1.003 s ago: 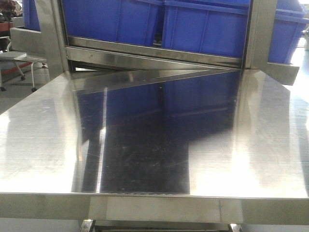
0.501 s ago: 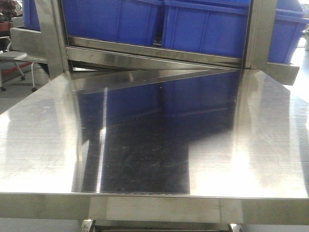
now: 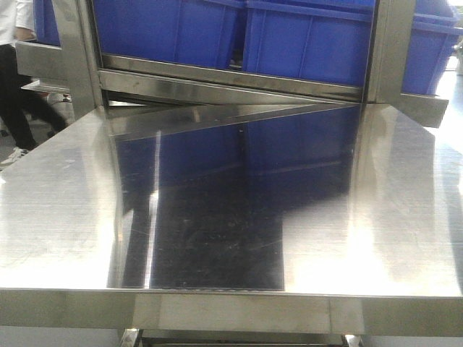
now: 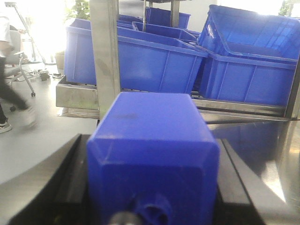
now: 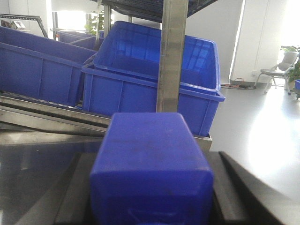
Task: Pick and sort blue part to right shelf
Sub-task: 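Turn the base away from the table holding both bottles, then drive along the aisle past the shelves of blue bins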
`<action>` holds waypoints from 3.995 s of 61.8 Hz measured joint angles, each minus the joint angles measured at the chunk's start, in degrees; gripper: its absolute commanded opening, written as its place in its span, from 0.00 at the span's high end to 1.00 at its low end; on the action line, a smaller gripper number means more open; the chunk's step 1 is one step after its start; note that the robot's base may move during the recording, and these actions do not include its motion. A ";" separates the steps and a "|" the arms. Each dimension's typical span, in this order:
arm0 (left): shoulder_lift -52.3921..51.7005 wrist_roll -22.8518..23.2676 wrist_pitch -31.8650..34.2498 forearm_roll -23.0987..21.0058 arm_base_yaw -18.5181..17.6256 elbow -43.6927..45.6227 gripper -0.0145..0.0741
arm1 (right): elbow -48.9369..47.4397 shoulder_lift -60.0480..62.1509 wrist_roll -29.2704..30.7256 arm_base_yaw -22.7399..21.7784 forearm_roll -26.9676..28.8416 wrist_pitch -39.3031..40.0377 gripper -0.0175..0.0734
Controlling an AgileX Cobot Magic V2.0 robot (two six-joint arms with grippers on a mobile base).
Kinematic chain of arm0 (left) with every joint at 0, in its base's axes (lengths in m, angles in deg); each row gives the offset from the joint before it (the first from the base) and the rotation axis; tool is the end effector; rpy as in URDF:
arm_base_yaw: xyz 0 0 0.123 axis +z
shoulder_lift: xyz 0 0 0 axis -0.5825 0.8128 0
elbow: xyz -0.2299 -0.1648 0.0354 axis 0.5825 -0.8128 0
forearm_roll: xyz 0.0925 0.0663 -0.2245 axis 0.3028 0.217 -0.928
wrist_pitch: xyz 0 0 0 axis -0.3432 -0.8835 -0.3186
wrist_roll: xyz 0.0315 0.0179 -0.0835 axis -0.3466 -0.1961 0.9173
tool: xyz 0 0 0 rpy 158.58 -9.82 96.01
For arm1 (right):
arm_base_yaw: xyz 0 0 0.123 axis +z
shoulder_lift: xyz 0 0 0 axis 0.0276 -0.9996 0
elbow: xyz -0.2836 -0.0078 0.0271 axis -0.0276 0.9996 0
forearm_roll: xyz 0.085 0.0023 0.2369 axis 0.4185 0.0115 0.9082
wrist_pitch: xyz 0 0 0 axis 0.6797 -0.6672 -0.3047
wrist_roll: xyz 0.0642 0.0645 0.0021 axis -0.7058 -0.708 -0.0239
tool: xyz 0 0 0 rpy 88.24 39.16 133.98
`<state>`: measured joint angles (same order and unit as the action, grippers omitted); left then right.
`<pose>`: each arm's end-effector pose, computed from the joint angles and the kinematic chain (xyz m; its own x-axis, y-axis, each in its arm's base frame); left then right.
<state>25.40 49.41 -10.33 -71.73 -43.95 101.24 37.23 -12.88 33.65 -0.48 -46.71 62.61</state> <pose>0.0948 -0.0166 0.3323 0.0071 -0.0015 -1.0000 0.1736 0.9848 -0.0002 0.0562 0.0011 0.3099 0.1173 -0.0077 -0.9931 -0.0179 0.9998 -0.0099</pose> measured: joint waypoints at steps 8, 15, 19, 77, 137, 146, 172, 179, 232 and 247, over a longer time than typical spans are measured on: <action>0.00 0.00 0.00 0.09 0.00 0.00 0.40 | 0.00 0.00 0.00 0.00 0.00 0.00 0.35; 0.00 0.00 0.00 0.09 0.00 0.00 0.40 | 0.00 0.00 0.00 0.00 0.00 0.00 0.35; 0.00 0.00 0.00 0.09 0.00 0.00 0.40 | 0.00 0.00 0.00 0.00 0.00 0.00 0.35; 0.00 0.00 0.00 0.13 0.00 0.00 0.40 | 0.00 0.00 0.00 0.00 0.00 -0.09 0.35; 0.00 0.00 0.00 0.13 0.00 0.00 0.40 | 0.00 0.03 0.00 0.00 0.00 -0.09 0.35; 0.00 0.00 0.00 0.13 0.00 0.00 0.40 | 0.00 0.03 0.00 0.00 0.00 -0.09 0.35; 0.00 0.00 0.00 0.13 0.00 0.00 0.40 | 0.00 0.03 0.00 0.00 0.00 -0.09 0.35; 0.00 0.00 0.00 0.13 0.00 0.00 0.40 | 0.00 0.03 0.00 0.00 0.00 -0.09 0.35; 0.00 0.00 0.00 0.13 0.00 0.00 0.40 | 0.00 0.03 0.00 0.00 0.00 -0.09 0.35; 0.00 0.00 0.00 0.13 0.00 0.00 0.40 | 0.00 0.03 0.00 0.00 0.00 -0.09 0.35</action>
<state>25.40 49.41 -10.33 -71.60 -43.95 101.24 37.23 -12.84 33.65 -0.48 -46.71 62.52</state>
